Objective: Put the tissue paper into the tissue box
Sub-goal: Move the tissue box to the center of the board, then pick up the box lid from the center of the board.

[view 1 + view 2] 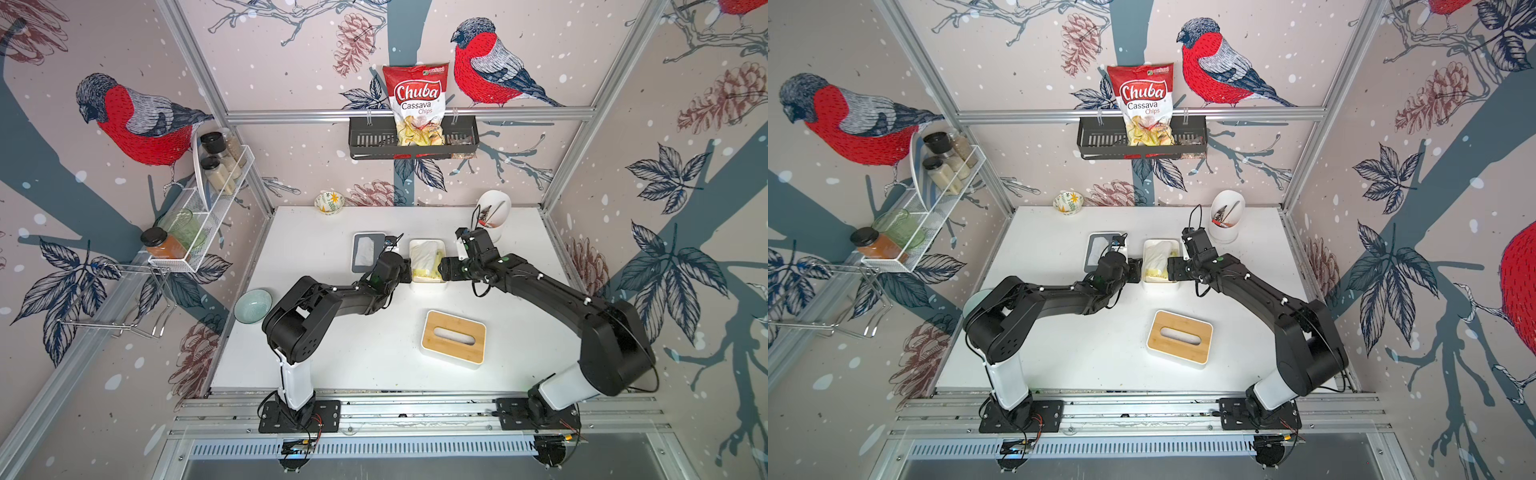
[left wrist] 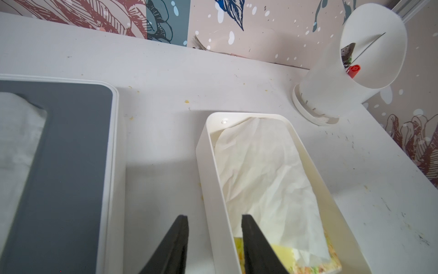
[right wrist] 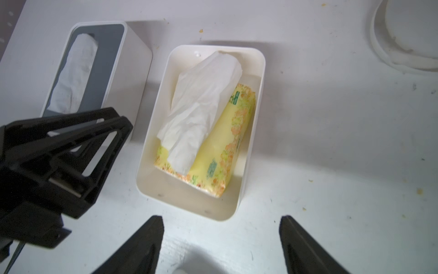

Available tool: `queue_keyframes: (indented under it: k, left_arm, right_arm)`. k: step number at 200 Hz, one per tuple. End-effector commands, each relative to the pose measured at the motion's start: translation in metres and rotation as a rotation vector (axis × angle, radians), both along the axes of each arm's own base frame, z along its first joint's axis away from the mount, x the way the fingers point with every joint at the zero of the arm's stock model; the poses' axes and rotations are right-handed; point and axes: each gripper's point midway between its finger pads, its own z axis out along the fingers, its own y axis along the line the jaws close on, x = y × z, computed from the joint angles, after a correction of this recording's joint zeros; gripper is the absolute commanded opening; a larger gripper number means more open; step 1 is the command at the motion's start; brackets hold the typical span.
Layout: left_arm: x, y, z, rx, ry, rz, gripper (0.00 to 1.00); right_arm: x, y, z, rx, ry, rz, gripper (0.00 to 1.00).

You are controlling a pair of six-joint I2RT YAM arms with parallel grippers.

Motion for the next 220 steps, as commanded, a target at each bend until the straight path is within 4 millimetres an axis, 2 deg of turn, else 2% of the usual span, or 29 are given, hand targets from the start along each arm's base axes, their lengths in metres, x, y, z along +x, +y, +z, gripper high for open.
queue_keyframes:
  k: [1, 8, 44, 63, 112, 156, 188, 220]
  left_arm:
    - [0.001, -0.004, 0.037, -0.069, -0.136, -0.03, 0.42]
    - [-0.001, -0.003, 0.041, -0.072, -0.148, -0.031, 0.42]
    - [-0.01, -0.004, 0.061, -0.117, -0.22, -0.074, 0.42]
    - [-0.02, -0.005, 0.072, -0.151, -0.257, -0.112, 0.43]
    - [-0.027, 0.009, 0.082, -0.169, -0.285, -0.105, 0.44]
    - [-0.023, 0.019, 0.084, -0.197, -0.281, -0.092, 0.44]
    - [-0.024, 0.024, 0.087, -0.203, -0.289, -0.087, 0.44]
    - [-0.024, 0.027, 0.088, -0.212, -0.287, -0.084, 0.44]
  right_arm:
    - [-0.048, -0.012, -0.012, -0.089, 0.122, 0.079, 0.94]
    - [-0.058, -0.014, -0.015, -0.113, 0.137, 0.085, 1.0]
    - [-0.097, -0.025, -0.044, -0.259, 0.206, 0.075, 1.0]
    - [-0.107, -0.019, -0.049, -0.341, 0.203, 0.085, 1.0]
    - [-0.114, -0.027, -0.054, -0.42, 0.234, 0.067, 1.0]
    - [-0.132, -0.015, -0.053, -0.407, 0.278, 0.105, 1.0]
    - [-0.145, -0.016, -0.062, -0.456, 0.32, 0.132, 1.0]
    - [-0.141, -0.024, -0.074, -0.505, 0.328, 0.112, 1.0]
